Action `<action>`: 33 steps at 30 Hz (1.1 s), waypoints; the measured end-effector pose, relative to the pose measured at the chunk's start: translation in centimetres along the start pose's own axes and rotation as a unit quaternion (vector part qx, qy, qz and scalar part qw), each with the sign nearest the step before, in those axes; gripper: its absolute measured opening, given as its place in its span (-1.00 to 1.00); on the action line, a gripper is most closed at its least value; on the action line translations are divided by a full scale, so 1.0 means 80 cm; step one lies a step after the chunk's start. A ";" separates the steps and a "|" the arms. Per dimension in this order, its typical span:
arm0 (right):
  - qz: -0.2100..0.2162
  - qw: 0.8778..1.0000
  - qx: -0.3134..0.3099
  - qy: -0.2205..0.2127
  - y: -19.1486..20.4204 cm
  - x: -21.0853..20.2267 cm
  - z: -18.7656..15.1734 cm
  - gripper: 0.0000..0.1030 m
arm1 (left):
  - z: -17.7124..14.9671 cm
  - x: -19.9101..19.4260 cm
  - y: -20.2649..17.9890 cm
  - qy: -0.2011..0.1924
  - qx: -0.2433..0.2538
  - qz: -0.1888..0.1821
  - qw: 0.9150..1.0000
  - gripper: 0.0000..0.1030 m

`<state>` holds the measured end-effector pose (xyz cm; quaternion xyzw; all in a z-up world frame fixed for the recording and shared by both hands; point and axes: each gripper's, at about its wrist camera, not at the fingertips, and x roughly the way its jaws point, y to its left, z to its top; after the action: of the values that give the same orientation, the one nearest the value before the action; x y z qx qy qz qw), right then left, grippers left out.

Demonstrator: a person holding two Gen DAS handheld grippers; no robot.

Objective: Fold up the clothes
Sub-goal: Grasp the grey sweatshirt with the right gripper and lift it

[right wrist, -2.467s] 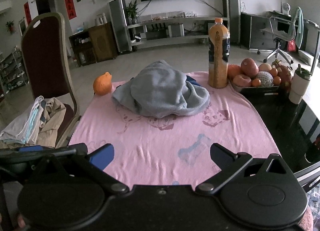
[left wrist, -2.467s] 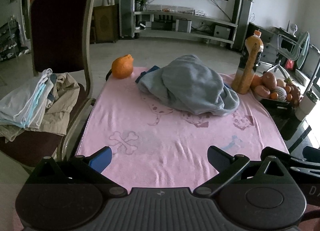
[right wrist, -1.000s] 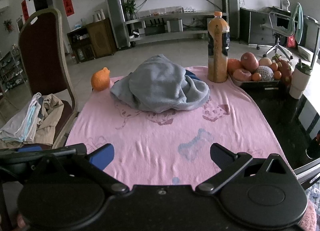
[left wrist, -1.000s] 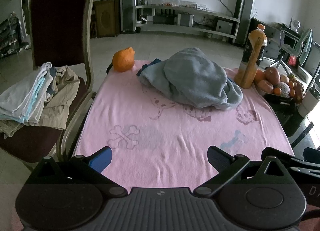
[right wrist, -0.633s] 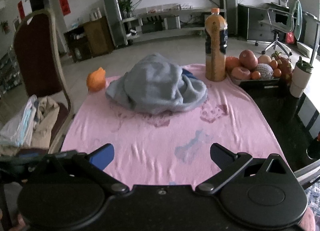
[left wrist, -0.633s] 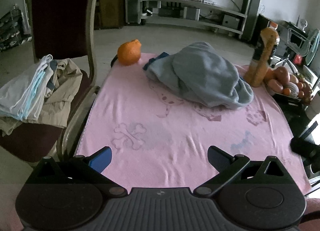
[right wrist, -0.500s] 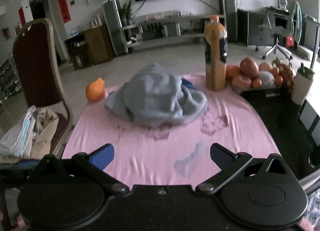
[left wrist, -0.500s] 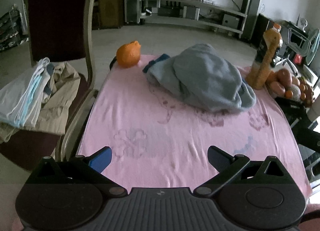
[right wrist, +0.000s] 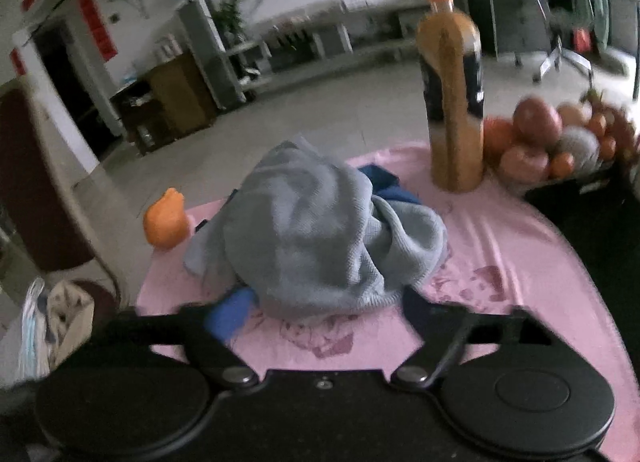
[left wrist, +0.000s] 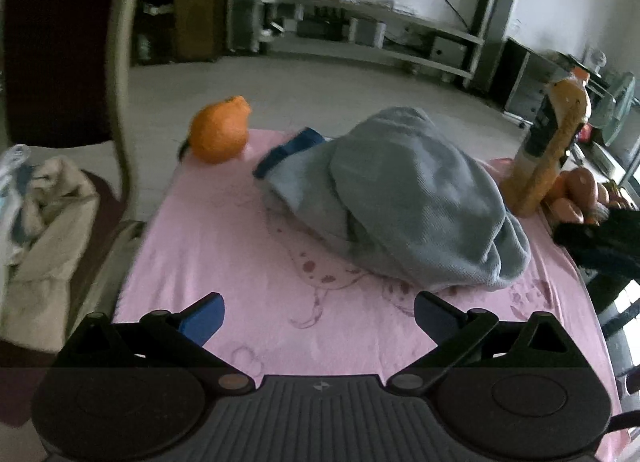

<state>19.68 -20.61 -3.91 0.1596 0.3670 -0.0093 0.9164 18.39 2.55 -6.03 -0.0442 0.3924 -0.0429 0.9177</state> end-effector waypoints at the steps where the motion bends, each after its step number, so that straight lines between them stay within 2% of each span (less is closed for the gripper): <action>1: 0.000 1.000 0.009 0.005 -0.003 0.016 0.007 -0.19 | -0.001 0.006 0.002 -0.003 0.001 -0.005 1.000 0.88; 3: -0.001 1.000 0.027 0.015 -0.010 0.047 0.022 -0.30 | -0.003 0.014 0.008 0.003 -0.002 -0.009 1.000 0.79; 5: -0.002 0.999 0.045 0.026 -0.016 0.078 0.037 -0.29 | -0.001 0.019 0.016 0.014 -0.012 -0.015 1.000 0.70; 6: -0.006 0.998 0.049 0.029 -0.019 0.095 0.043 -0.27 | 0.000 0.020 0.021 0.013 -0.020 -0.015 1.000 0.63; 7: -0.010 0.998 0.053 0.032 -0.022 0.112 0.049 -0.10 | 0.001 0.021 0.026 0.013 -0.029 -0.015 0.999 0.60; 9: -0.014 0.997 0.063 0.044 -0.026 0.145 0.059 0.07 | 0.003 0.024 0.034 0.012 -0.043 -0.016 0.999 0.60; 13: -0.008 0.993 0.099 0.060 -0.034 0.188 0.070 0.04 | 0.003 0.031 0.039 0.009 -0.050 -0.006 0.999 0.62; 14: -0.005 0.992 0.107 0.061 -0.035 0.196 0.071 -0.09 | 0.002 0.032 0.039 0.008 -0.048 -0.003 0.999 0.62; 15: -0.002 0.992 0.111 0.060 -0.033 0.198 0.071 -0.72 | 0.002 0.033 0.039 0.008 -0.047 -0.003 0.999 0.61; 16: 0.002 0.994 0.098 0.050 -0.026 0.185 0.071 -0.94 | 0.002 0.034 0.039 0.008 -0.046 -0.004 0.999 0.61; 20: 0.018 0.999 0.032 0.001 0.010 0.120 0.070 -0.95 | -0.002 0.012 0.042 -0.005 -0.053 -0.035 0.998 0.60; 24: 0.074 0.996 -0.024 -0.042 0.021 -0.013 0.039 -0.95 | -0.016 -0.042 0.050 -0.036 -0.060 -0.072 0.995 0.61; 27: 0.102 0.991 -0.065 -0.062 0.000 -0.116 -0.017 -0.95 | -0.038 -0.081 0.055 -0.047 -0.054 -0.096 0.993 0.64; 29: 0.104 0.990 -0.098 -0.016 -0.018 -0.151 -0.064 -0.94 | -0.058 -0.096 0.056 -0.040 -0.041 -0.092 0.994 0.68; 30: 0.095 0.988 -0.117 0.030 -0.027 -0.156 -0.090 -0.92 | -0.068 -0.099 0.054 -0.032 -0.034 -0.086 0.995 0.68; 32: 0.059 0.989 -0.105 0.091 -0.053 -0.154 -0.128 -0.73 | -0.084 -0.103 0.051 -0.015 -0.026 -0.078 0.996 0.67; 33: 0.039 0.989 -0.087 0.114 -0.069 -0.153 -0.143 -0.54 | -0.092 -0.103 0.050 -0.006 -0.025 -0.076 0.997 0.67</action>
<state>2.36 -23.62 -5.02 0.0933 0.4616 0.0770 0.8788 7.62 7.13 -5.65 -0.0970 0.3836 -0.1022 0.9127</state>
